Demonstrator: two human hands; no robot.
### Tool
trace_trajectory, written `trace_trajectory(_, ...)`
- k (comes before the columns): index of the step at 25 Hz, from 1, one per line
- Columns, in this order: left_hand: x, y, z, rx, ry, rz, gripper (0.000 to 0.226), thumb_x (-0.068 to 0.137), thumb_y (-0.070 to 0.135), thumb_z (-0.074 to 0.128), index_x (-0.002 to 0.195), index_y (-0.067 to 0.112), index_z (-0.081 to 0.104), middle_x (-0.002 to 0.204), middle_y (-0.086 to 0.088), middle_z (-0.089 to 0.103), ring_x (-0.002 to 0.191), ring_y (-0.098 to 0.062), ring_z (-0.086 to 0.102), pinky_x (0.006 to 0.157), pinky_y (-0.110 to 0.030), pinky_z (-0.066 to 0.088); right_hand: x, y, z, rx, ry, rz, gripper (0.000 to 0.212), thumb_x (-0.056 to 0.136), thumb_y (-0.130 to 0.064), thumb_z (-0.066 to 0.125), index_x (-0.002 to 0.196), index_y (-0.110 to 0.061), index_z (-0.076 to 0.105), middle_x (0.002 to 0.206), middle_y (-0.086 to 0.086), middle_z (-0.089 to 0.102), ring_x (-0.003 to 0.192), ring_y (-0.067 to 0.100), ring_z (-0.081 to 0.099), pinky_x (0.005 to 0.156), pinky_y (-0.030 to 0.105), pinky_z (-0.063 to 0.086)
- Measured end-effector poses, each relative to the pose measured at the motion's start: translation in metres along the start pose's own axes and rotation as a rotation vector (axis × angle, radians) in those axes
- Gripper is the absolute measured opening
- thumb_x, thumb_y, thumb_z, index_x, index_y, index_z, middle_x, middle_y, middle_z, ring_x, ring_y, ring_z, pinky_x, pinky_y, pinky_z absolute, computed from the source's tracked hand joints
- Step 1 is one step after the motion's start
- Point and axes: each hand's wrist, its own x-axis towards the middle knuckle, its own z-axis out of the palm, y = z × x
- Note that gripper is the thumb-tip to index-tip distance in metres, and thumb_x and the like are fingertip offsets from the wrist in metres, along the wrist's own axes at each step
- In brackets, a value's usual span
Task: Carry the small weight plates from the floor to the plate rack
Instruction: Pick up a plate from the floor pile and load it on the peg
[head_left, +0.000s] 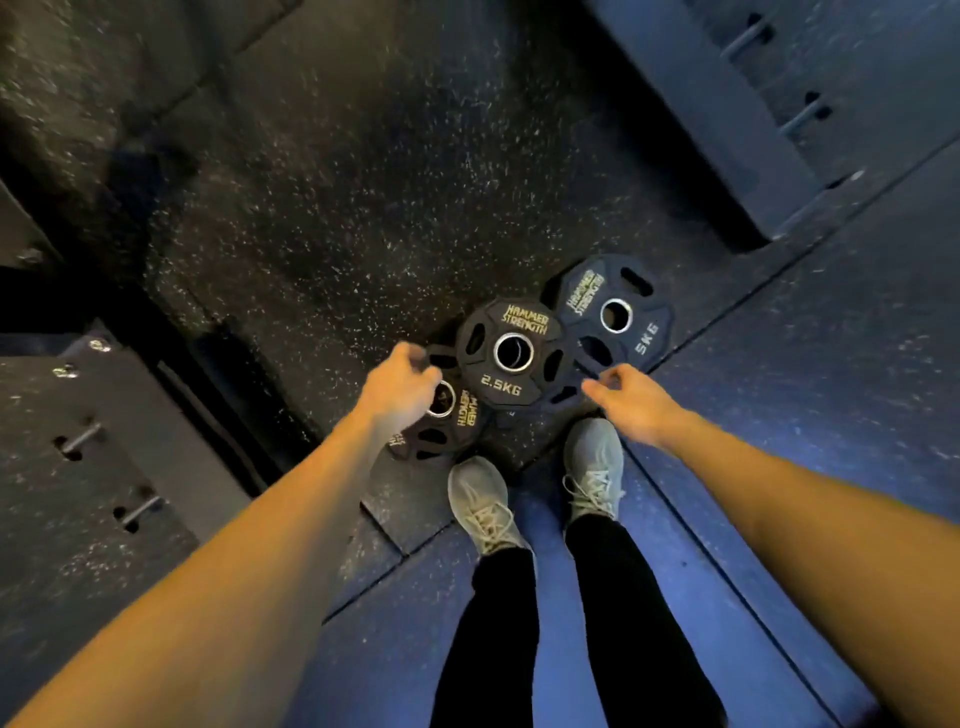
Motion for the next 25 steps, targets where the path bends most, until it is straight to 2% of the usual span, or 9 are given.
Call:
trace_trajectory(2, 0.061, 0.0, 0.027, 0.029, 0.005, 0.032, 0.045, 0.096, 0.029, 0.048, 0.139, 0.018, 0.042, 0.096, 0.001, 0.06, 0.106, -0.026, 0.059, 0.086, -0.035, 0.043, 0.068, 0.008, 0.02, 0.033, 0.001, 0.031, 0.064, 0.096, -0.045, 0.046, 0.144, -0.008, 0.028, 0.125, 0.014, 0.054, 0.107, 0.031, 0.054, 0.08, 0.035, 0.039)
trace_trajectory(5, 0.14, -0.005, 0.067, 0.098, -0.014, 0.077, 0.053, 0.096, 0.027, 0.049, 0.146, 0.019, 0.034, 0.119, -0.004, 0.06, 0.115, -0.027, 0.055, 0.093, -0.033, 0.041, 0.149, 0.022, 0.049, 0.089, 0.025, 0.092, 0.068, 0.096, -0.039, 0.048, 0.148, -0.007, 0.017, 0.112, 0.013, 0.052, 0.089, 0.029, 0.053, 0.071, 0.037, 0.04)
trace_trajectory(8, 0.191, -0.01, 0.097, 0.197, -0.053, 0.111, 0.052, 0.096, 0.027, 0.046, 0.146, 0.018, 0.034, 0.132, -0.009, 0.055, 0.122, -0.03, 0.051, 0.1, -0.035, 0.039, 0.197, 0.038, 0.069, 0.136, 0.087, 0.119, 0.065, 0.094, -0.033, 0.051, 0.146, -0.004, 0.024, 0.125, 0.017, 0.054, 0.09, 0.028, 0.056, 0.072, 0.039, 0.05)
trace_trajectory(10, 0.213, -0.014, 0.109, 0.3, -0.019, 0.141, 0.042, 0.096, 0.028, 0.047, 0.136, 0.014, 0.043, 0.126, -0.011, 0.058, 0.118, -0.033, 0.051, 0.098, -0.039, 0.042, 0.217, 0.047, 0.078, 0.153, 0.125, 0.09, 0.058, 0.094, -0.028, 0.05, 0.141, 0.0, 0.03, 0.114, 0.014, 0.055, 0.078, 0.022, 0.053, 0.06, 0.034, 0.043)
trace_trajectory(12, 0.219, -0.012, 0.112, 0.301, 0.041, 0.141, 0.039, 0.093, 0.026, 0.054, 0.128, 0.01, 0.048, 0.122, -0.014, 0.058, 0.112, -0.034, 0.054, 0.093, -0.042, 0.047, 0.221, 0.047, 0.081, 0.131, 0.155, 0.083, 0.053, 0.096, -0.024, 0.048, 0.138, 0.003, 0.031, 0.112, 0.016, 0.053, 0.081, 0.024, 0.05, 0.063, 0.033, 0.038)
trace_trajectory(16, 0.177, -0.007, 0.094, 0.243, 0.014, 0.084, 0.044, 0.089, 0.017, 0.062, 0.128, 0.005, 0.045, 0.123, -0.018, 0.055, 0.107, -0.034, 0.056, 0.09, -0.043, 0.05, 0.185, 0.032, 0.07, 0.095, 0.126, 0.067, 0.058, 0.097, -0.022, 0.048, 0.143, 0.002, 0.022, 0.133, 0.022, 0.049, 0.105, 0.034, 0.052, 0.074, 0.034, 0.037)
trace_trajectory(20, 0.075, -0.007, 0.06, 0.091, -0.014, -0.017, 0.044, 0.085, 0.015, 0.065, 0.124, 0.007, 0.046, 0.118, -0.017, 0.057, 0.105, -0.034, 0.057, 0.086, -0.043, 0.051, 0.087, 0.003, 0.032, -0.019, 0.046, -0.013, 0.053, 0.098, -0.02, 0.048, 0.141, -0.001, 0.024, 0.121, 0.022, 0.053, 0.091, 0.031, 0.05, 0.065, 0.036, 0.039)
trace_trajectory(23, -0.03, 0.01, 0.022, -0.036, -0.006, -0.09, 0.042, 0.084, 0.017, 0.065, 0.12, 0.008, 0.046, 0.111, -0.015, 0.058, 0.096, -0.033, 0.059, 0.078, -0.043, 0.052, -0.016, -0.021, -0.003, -0.095, 0.005, -0.072, 0.051, 0.098, -0.019, 0.048, 0.138, 0.002, 0.026, 0.128, 0.025, 0.051, 0.099, 0.036, 0.053, 0.073, 0.036, 0.037)
trace_trajectory(25, -0.095, 0.025, -0.004, -0.086, -0.015, -0.102, 0.042, 0.084, 0.017, 0.064, 0.121, 0.008, 0.046, 0.11, -0.013, 0.056, 0.094, -0.029, 0.056, 0.08, -0.043, 0.052, -0.079, -0.033, -0.025, -0.128, 0.008, -0.094, 0.048, 0.098, -0.019, 0.048, 0.135, 0.004, 0.029, 0.128, 0.026, 0.051, 0.106, 0.04, 0.053, 0.074, 0.038, 0.036)
